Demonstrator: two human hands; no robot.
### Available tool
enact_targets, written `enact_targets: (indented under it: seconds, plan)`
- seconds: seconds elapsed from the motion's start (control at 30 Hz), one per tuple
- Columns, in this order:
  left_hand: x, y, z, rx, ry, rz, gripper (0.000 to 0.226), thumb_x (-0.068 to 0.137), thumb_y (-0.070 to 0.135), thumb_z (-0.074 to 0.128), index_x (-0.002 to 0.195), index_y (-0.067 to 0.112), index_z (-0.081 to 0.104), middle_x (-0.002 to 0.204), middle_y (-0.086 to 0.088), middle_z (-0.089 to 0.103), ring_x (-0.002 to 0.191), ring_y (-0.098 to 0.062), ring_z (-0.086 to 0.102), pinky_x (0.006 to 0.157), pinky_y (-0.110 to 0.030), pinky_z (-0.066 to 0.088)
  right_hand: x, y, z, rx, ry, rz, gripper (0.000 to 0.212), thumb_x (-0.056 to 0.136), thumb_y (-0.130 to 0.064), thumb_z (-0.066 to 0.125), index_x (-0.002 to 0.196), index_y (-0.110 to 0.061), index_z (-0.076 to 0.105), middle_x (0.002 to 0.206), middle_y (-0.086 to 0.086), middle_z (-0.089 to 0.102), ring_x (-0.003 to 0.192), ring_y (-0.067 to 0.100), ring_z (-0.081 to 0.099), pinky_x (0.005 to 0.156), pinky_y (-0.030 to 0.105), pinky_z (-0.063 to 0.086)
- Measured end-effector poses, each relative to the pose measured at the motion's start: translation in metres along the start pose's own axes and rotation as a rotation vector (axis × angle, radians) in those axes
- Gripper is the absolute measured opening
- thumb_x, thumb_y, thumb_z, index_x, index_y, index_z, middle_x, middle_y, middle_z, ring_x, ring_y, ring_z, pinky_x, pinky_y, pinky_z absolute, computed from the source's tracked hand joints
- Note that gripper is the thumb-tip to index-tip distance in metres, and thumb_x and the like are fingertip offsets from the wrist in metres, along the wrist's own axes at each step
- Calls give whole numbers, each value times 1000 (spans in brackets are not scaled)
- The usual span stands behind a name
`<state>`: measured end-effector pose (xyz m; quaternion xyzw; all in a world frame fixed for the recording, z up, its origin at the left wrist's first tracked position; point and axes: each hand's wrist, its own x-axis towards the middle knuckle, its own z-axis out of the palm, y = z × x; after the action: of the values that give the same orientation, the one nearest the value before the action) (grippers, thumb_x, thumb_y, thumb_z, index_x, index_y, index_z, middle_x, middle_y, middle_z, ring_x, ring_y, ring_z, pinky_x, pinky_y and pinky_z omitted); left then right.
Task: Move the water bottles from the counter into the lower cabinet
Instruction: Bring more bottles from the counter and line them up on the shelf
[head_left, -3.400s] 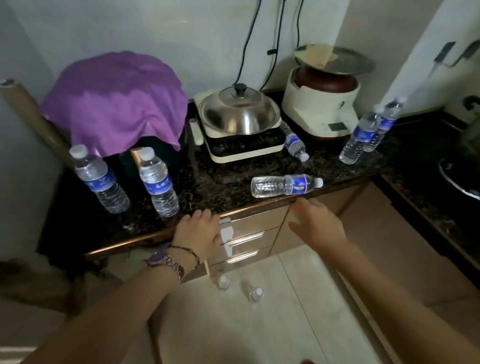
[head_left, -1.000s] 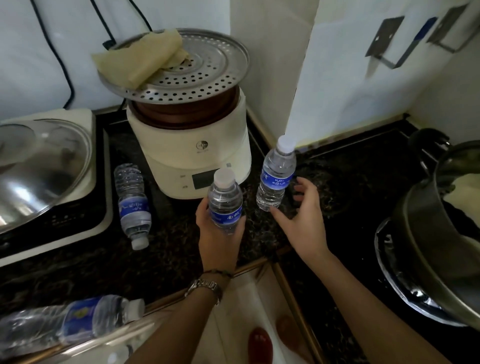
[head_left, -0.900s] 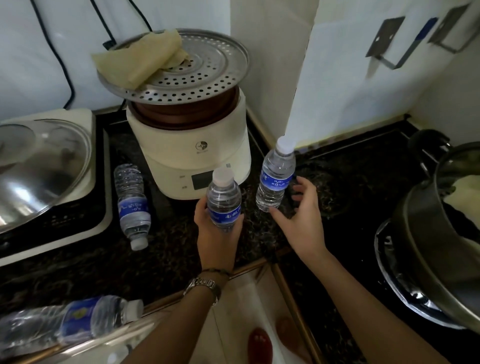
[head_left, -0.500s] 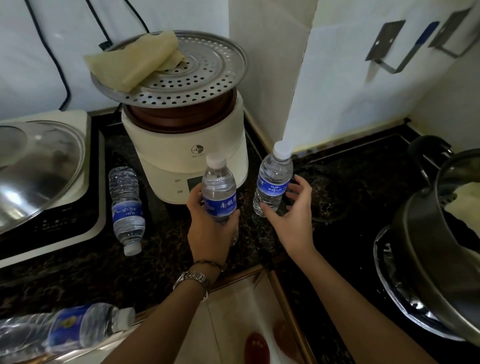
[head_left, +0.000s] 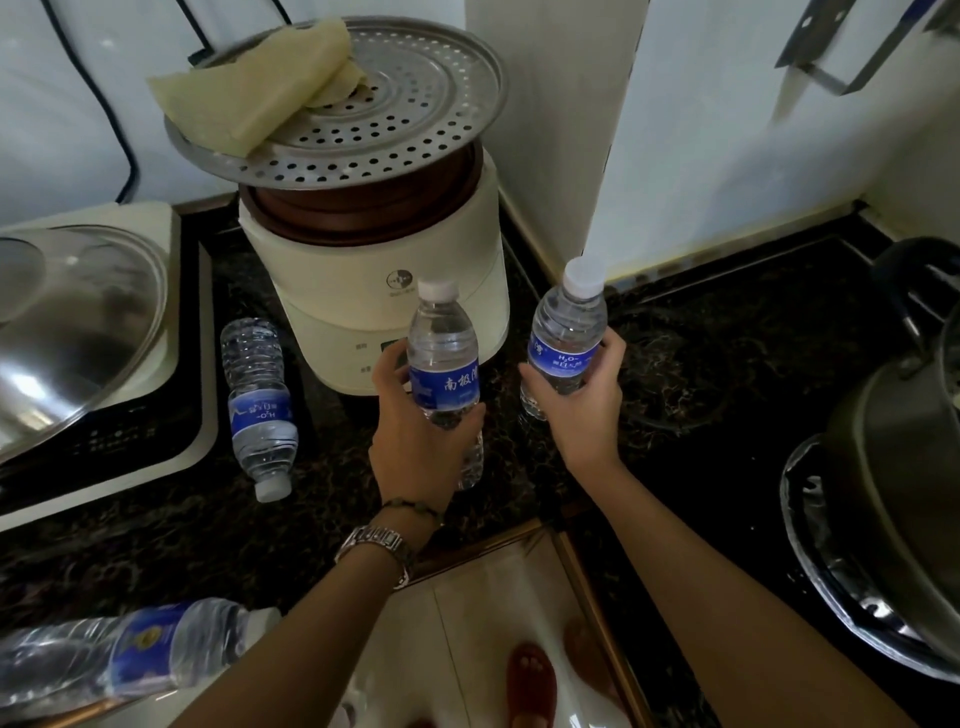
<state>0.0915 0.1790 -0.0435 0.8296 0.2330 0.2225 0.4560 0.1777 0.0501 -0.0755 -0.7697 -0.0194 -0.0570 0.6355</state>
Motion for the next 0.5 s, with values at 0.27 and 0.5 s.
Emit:
enact_targets:
  seconds: [0.27, 0.5]
  plan:
    - [2, -2, -8, -4, 2, -16, 89, 65, 24, 83, 133, 27, 25, 125, 1, 51, 94, -8, 55, 77, -26, 46, 1, -1, -4, -11, 9, -32, 71, 69, -16, 83, 127, -14, 42, 119, -1, 61, 106, 4, 60, 85, 8, 46]
    - [-4, 5, -24, -57, -17, 2, 89, 63, 25, 83, 130, 32, 26, 116, 8, 50, 83, 7, 54, 71, -17, 46, -19, -18, -15, -46, 16, 13, 74, 68, -25, 84, 127, -23, 41, 108, -19, 60, 99, 0, 63, 86, 21, 50]
